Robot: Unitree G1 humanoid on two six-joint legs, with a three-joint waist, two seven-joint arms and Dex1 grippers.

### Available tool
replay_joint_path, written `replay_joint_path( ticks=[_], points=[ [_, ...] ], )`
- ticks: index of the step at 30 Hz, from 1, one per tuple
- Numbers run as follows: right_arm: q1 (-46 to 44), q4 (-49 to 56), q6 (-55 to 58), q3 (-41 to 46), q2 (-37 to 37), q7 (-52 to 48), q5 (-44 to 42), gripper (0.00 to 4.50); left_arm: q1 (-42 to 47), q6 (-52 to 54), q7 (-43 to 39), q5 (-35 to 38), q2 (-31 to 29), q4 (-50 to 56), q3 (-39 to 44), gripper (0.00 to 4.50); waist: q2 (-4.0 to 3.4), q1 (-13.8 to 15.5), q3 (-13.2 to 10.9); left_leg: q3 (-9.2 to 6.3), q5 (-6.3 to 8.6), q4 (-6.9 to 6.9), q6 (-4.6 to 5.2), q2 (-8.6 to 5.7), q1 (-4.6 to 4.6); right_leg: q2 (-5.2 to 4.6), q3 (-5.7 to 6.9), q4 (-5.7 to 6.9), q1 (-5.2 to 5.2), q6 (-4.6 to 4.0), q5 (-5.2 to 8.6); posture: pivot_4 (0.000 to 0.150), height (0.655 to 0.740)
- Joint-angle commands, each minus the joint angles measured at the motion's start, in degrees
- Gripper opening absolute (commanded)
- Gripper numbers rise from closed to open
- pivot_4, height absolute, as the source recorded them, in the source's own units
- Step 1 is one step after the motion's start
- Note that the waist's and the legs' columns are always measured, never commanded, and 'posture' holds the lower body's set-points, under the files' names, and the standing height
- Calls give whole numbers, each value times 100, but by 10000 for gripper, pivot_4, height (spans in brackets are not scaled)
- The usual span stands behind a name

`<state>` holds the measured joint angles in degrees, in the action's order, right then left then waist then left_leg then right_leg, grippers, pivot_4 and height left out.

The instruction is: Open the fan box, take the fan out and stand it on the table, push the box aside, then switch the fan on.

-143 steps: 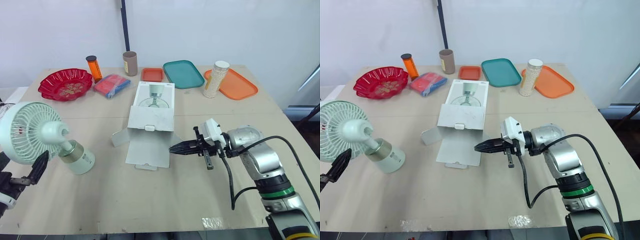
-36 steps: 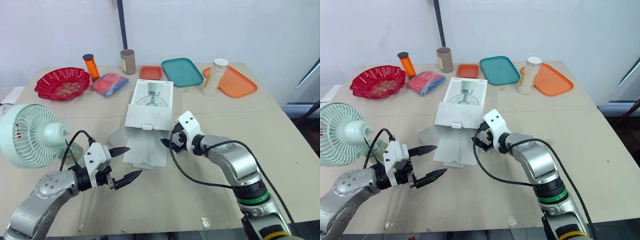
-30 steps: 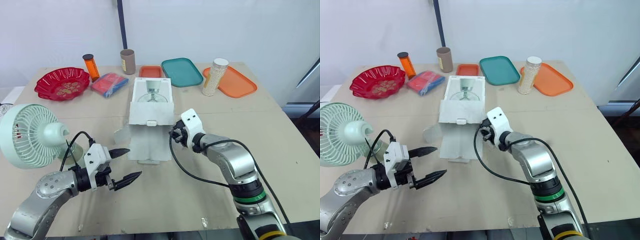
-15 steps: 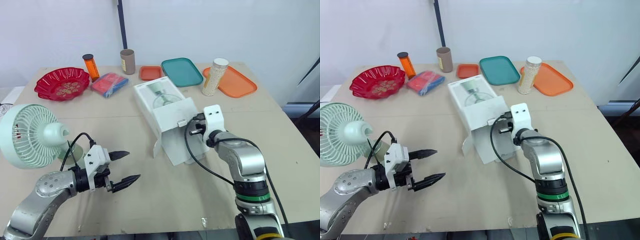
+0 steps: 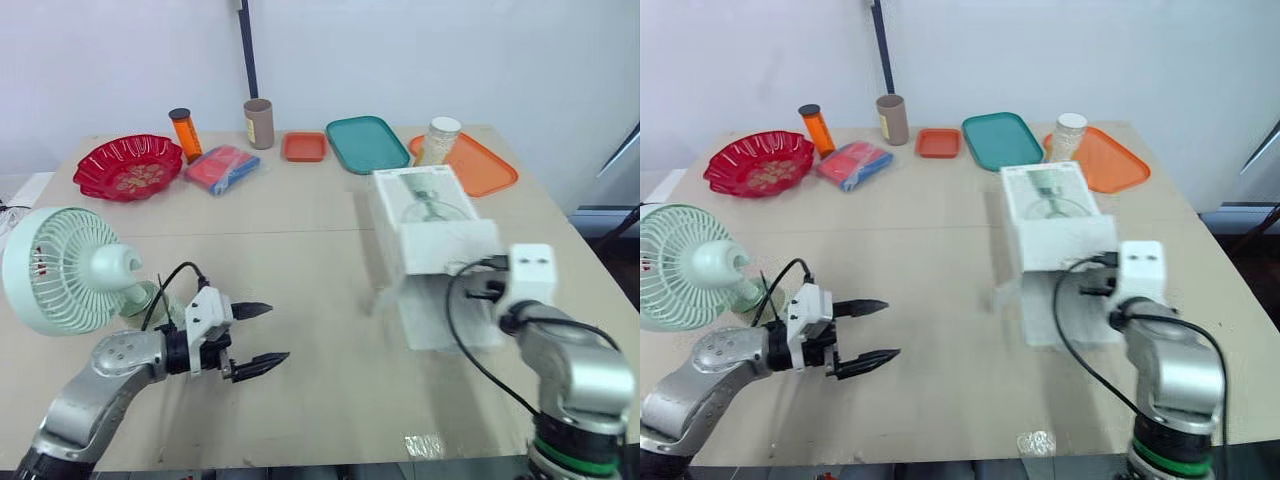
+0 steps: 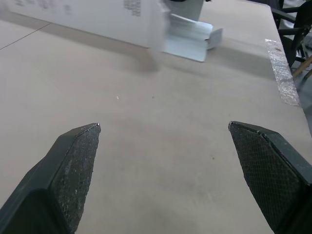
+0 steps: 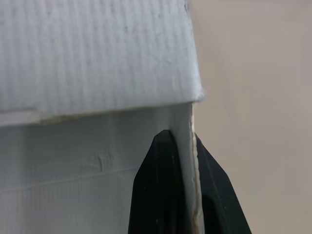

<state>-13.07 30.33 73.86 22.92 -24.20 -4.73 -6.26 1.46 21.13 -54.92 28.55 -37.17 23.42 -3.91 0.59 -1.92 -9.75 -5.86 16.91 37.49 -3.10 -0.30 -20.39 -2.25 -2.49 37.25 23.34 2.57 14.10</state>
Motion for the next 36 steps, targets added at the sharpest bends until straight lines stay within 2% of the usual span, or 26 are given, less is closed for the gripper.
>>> replay_joint_path(
  ticks=[1, 4, 7, 9, 10, 17, 24, 26, 28, 31, 36],
  points=[
    [-44, 298, -23, 221, -124, -53, 5, 6581, 250, -71, -95, -58, 54, 14, -142, 45000, -1, -40, 1, 3, 0, 0, 0, 2, 4, 3, -3, 1, 0, -1, 0, 1500, 7400],
    [-102, 466, 69, 303, -65, -24, 0, 19278, 393, -66, -107, -92, 91, -75, -199, 45000, -6, -80, 3, 5, 1, -1, 2, 8, 8, 14, -10, 3, 0, -4, -2, 1500, 7400],
    [-8, 612, 177, 307, -80, -111, -44, 34097, 460, -107, -147, -116, 114, -158, -271, 45000, -7, -78, 4, 8, 5, -3, 10, 8, 10, 15, -16, 4, 0, -3, -1, 1500, 7400],
    [107, 716, 221, 245, -178, -215, -79, 42459, 475, -196, -218, -146, 132, -248, -318, 45000, -7, -75, 4, 8, 6, -2, 12, 7, 8, 14, -16, 3, 1, -1, 0, 1500, 7400],
    [179, 833, 277, 215, -280, -360, -160, 44365, 478, -265, -269, -166, 141, -317, -333, 45000, -7, -72, 4, 7, 6, -2, 12, 7, 7, 13, -16, 3, 0, -1, 0, 1500, 7400],
    [988, 1540, 121, 580, -1469, -1707, -789, 44365, 552, -715, -551, -348, 337, -705, -511, 45000, -8, -45, 4, 7, 9, 2, 18, 3, 5, 10, -15, 2, -3, 3, 3, 1500, 7400],
    [1814, 1991, -343, 1995, -2250, -3306, -1583, 44365, 658, -1118, -928, -483, 496, -1079, -718, 45000, -6, -15, 4, 9, 12, 6, 23, 4, 8, 13, -17, 1, -8, 4, 2, 1500, 7400],
    [1843, 2285, -681, 2473, -2243, -4013, -2266, 44365, 638, -1317, -1020, -551, 520, -1245, -729, 45000, -6, -16, 4, 10, 13, 7, 25, 5, 10, 14, -18, 1, -10, 4, 2, 1500, 7400],
    [1589, 2382, -1003, 2596, -2110, -4361, -2942, 44365, 550, -1605, -1130, -652, 472, -1341, -705, 45000, -5, -29, 3, 15, 13, 7, 26, 7, 9, 16, -22, 1, -16, 3, 2, 1500, 7400],
    [1017, 2162, -1366, 1890, -1978, -4193, -3338, 44365, 375, -1943, -1175, -702, 390, -1279, -556, 45000, 10, -55, -1, 23, 14, 6, 27, 14, 14, 22, -29, 0, -34, 3, 2, 1500, 7400],
    [-59, 1084, -2318, -429, -1702, -3805, -2640, 44365, -2, -2526, -1001, -845, 251, -861, -269, 45000, 20, -75, -3, 23, 14, 6, 27, 19, 23, 25, -29, -4, -25, 0, 0, 1500, 7400]
  ],
)
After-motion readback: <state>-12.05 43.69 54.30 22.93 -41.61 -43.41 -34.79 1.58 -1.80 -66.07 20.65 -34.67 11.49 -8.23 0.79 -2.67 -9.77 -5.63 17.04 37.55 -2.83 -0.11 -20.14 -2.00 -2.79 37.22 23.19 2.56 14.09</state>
